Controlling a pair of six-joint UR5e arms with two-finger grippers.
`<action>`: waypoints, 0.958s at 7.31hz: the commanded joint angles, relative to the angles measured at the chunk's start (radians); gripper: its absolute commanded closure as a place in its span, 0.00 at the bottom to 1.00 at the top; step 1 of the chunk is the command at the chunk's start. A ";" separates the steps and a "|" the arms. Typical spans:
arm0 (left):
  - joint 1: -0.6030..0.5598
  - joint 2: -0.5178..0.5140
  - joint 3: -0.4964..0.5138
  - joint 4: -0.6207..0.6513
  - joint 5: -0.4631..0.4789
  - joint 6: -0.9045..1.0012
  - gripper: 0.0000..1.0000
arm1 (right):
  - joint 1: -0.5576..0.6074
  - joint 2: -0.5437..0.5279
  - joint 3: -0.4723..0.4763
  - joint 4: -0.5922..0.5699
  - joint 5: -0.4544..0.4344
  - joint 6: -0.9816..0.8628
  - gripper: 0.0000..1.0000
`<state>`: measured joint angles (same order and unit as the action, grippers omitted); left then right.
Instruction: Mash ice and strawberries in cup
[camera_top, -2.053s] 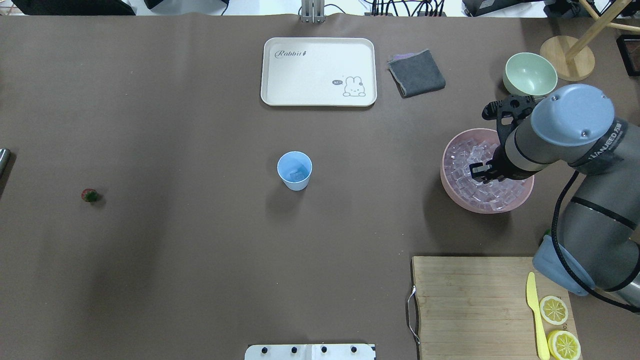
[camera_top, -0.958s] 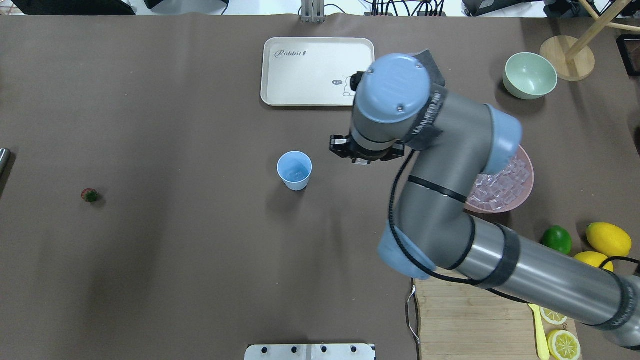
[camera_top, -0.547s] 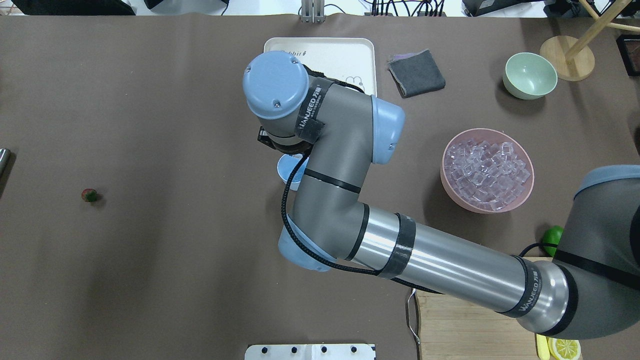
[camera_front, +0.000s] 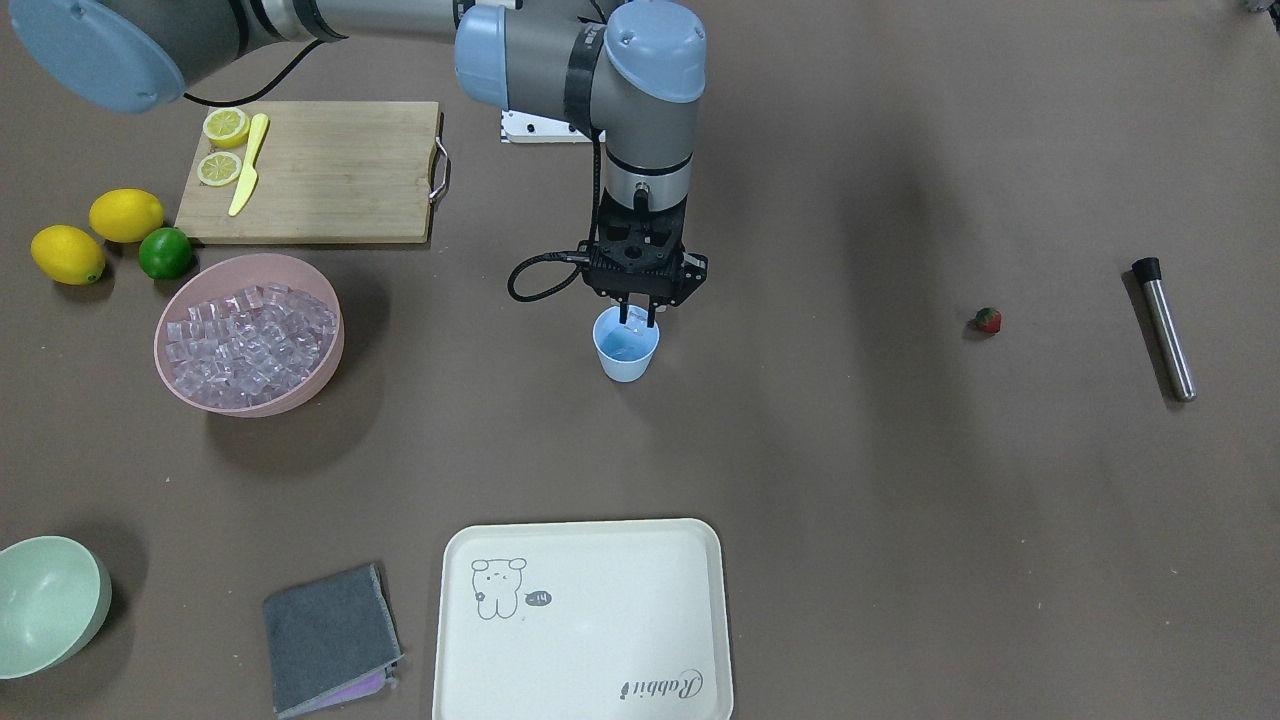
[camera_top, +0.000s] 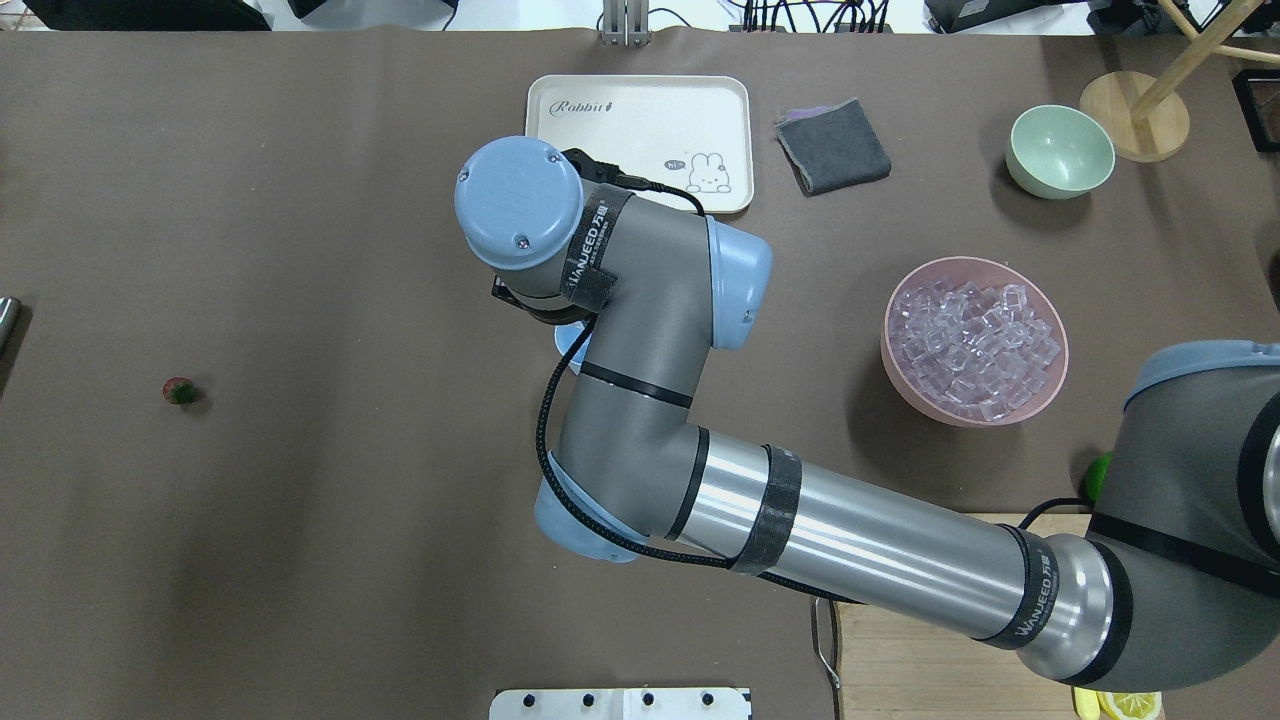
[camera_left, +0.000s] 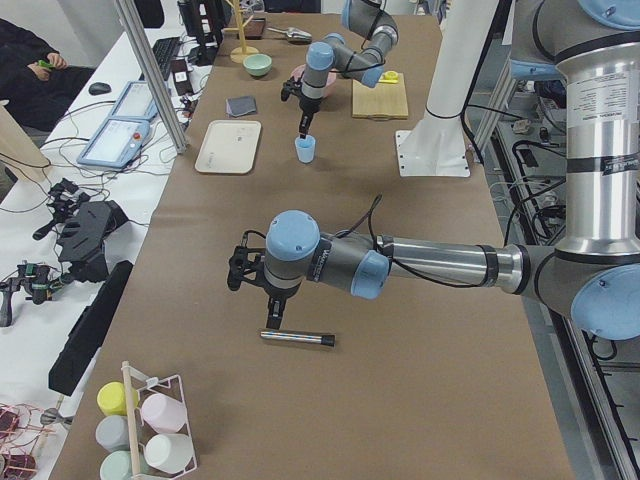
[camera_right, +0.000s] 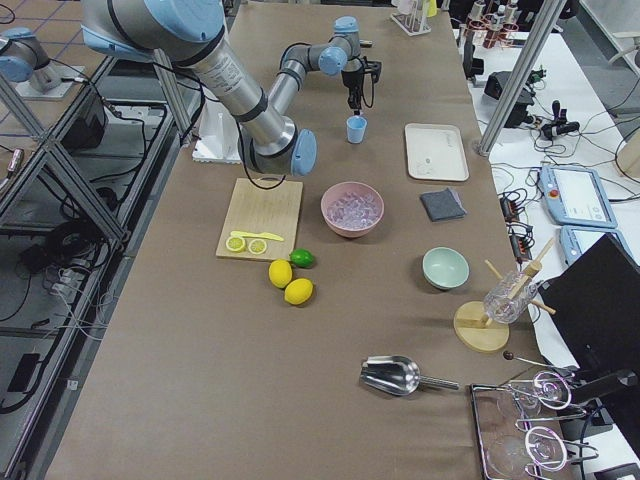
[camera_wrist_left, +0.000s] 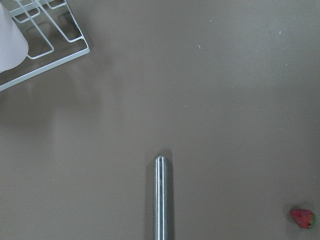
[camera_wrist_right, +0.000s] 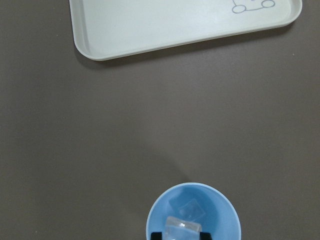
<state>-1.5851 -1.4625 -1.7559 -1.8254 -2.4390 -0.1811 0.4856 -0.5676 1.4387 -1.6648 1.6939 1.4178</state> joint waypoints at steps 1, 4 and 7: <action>-0.001 0.001 -0.001 0.000 0.000 0.003 0.02 | 0.004 -0.035 0.037 0.016 -0.002 -0.008 0.01; -0.001 0.001 -0.005 0.002 0.000 0.002 0.02 | 0.078 -0.292 0.339 -0.018 0.047 -0.173 0.02; -0.016 0.002 -0.017 0.002 -0.018 -0.001 0.02 | 0.193 -0.522 0.462 -0.007 0.162 -0.299 0.08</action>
<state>-1.5949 -1.4608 -1.7685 -1.8243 -2.4468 -0.1801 0.6225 -0.9863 1.8497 -1.6782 1.7977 1.1632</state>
